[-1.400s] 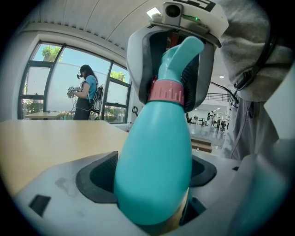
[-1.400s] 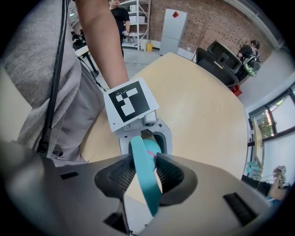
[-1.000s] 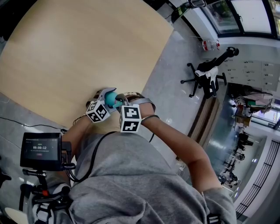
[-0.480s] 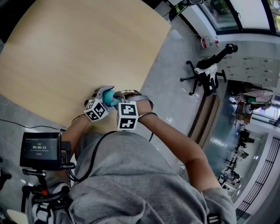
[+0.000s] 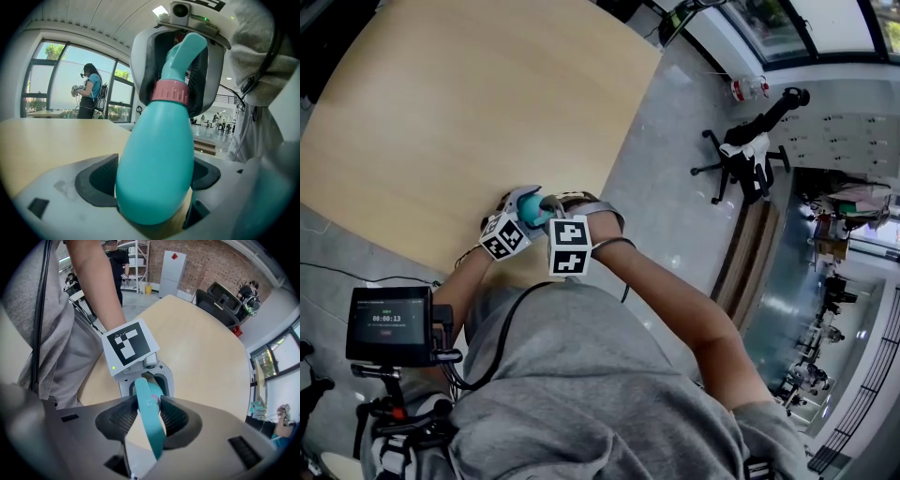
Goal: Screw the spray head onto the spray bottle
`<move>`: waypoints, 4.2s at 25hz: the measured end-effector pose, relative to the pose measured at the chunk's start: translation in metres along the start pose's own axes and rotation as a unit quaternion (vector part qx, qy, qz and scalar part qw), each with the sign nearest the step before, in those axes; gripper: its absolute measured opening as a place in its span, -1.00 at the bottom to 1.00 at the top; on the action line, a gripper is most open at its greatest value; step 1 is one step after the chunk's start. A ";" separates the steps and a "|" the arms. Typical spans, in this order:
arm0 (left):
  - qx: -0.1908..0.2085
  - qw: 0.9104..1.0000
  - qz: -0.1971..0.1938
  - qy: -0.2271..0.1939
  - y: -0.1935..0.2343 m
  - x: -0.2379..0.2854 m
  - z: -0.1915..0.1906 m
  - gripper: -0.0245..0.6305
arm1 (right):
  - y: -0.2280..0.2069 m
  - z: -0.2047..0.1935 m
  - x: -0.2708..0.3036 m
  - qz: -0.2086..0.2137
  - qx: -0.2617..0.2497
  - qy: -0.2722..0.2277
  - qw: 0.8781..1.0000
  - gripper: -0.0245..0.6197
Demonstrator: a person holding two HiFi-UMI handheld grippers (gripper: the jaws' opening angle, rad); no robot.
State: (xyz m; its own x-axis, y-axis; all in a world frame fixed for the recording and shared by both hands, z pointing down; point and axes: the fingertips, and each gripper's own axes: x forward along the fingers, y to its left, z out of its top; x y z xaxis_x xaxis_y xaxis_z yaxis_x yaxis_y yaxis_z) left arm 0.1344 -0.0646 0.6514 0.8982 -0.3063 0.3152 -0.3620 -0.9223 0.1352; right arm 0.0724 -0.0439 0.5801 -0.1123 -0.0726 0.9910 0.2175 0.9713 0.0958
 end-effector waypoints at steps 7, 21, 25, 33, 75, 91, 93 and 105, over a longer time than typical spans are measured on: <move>-0.011 1.000 -0.009 0.001 0.005 -0.004 -0.008 0.52 | -0.010 0.000 0.006 -0.006 0.009 -0.001 1.000 -0.47; -0.026 0.999 0.014 0.031 0.021 -0.028 -0.033 0.52 | -0.038 -0.006 0.024 -0.026 0.043 -0.028 0.998 -0.47; -0.032 0.998 0.018 0.050 0.018 -0.033 -0.049 0.52 | -0.042 -0.005 0.026 -0.027 0.054 -0.039 0.997 -0.47; -0.040 0.997 0.017 0.068 0.017 -0.042 -0.064 0.52 | -0.051 -0.008 0.037 -0.033 0.100 -0.068 0.992 -0.47; -0.058 0.993 0.012 0.106 -0.004 -0.061 -0.106 -0.03 | -0.047 -0.002 0.058 -0.001 0.314 -0.208 0.926 -0.47; -0.060 0.991 0.041 0.115 0.014 -0.068 -0.109 -0.32 | -0.047 -0.013 0.057 -0.008 0.323 -0.203 0.924 -0.47; -0.059 0.990 0.047 0.116 0.017 -0.070 -0.110 -0.37 | -0.049 -0.014 0.057 -0.010 0.321 -0.202 0.925 -0.47; -0.062 0.988 0.067 0.124 0.020 -0.079 -0.118 -0.73 | -0.049 -0.015 0.062 -0.008 0.320 -0.198 0.927 -0.47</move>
State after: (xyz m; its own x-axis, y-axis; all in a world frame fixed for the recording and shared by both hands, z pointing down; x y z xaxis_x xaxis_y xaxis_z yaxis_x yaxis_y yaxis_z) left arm 0.0265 -0.0307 0.7402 0.7573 -0.3427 0.5559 -0.5148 -0.8370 0.1853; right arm 0.0697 -0.0999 0.6386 -0.4845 -0.1223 0.8662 -0.3922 0.9154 -0.0901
